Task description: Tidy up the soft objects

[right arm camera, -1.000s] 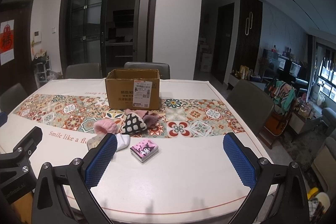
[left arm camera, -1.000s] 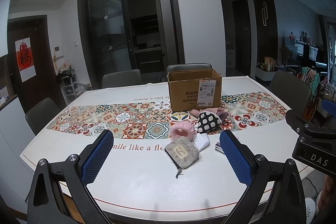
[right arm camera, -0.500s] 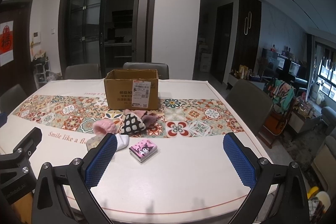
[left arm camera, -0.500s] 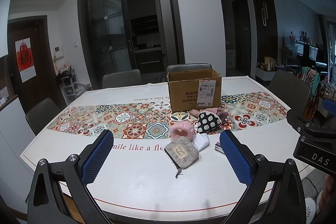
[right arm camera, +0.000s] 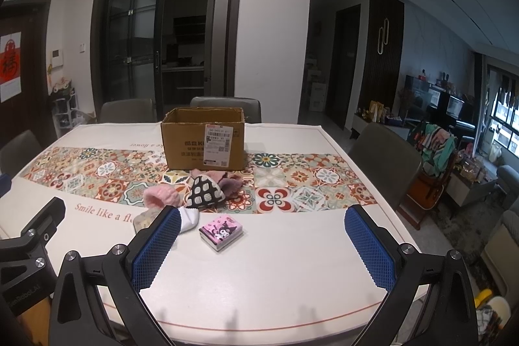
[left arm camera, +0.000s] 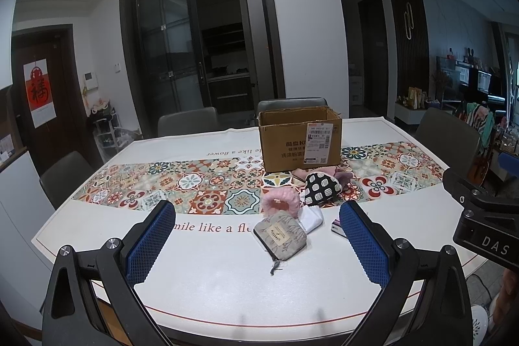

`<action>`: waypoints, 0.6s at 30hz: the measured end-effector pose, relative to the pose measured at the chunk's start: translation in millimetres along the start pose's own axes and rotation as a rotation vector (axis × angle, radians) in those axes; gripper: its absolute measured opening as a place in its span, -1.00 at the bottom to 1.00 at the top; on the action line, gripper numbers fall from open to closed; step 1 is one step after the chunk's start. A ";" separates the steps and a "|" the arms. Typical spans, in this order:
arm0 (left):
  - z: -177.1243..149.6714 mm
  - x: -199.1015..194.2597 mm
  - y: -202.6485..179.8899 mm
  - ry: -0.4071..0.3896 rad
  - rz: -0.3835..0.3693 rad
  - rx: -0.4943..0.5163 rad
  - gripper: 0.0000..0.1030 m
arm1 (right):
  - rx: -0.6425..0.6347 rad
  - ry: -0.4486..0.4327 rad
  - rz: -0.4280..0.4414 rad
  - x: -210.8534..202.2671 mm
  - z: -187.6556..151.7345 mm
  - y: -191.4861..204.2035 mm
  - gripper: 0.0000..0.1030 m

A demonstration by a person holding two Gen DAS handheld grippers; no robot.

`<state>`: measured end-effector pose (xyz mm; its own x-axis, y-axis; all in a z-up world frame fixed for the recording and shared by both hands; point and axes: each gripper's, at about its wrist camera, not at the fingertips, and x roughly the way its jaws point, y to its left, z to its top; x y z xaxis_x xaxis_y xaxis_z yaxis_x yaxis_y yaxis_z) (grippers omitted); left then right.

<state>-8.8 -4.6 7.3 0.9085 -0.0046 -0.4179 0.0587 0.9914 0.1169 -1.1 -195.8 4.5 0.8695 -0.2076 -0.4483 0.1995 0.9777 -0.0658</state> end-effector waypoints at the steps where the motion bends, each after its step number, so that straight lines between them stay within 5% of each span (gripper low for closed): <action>1: -0.1 0.0 0.0 0.000 -0.001 0.000 1.00 | -0.001 0.000 -0.001 -0.1 0.0 0.1 0.99; 18: -2.2 9.7 -6.4 0.028 -0.013 0.018 1.00 | 0.009 0.026 -0.006 7.8 -4.3 -3.6 0.99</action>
<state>-1.3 -10.7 0.5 0.8958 -0.0138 -0.4443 0.0784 0.9888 0.1274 3.0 -200.7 -2.7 0.8564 -0.2120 -0.4708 0.2085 0.9762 -0.0603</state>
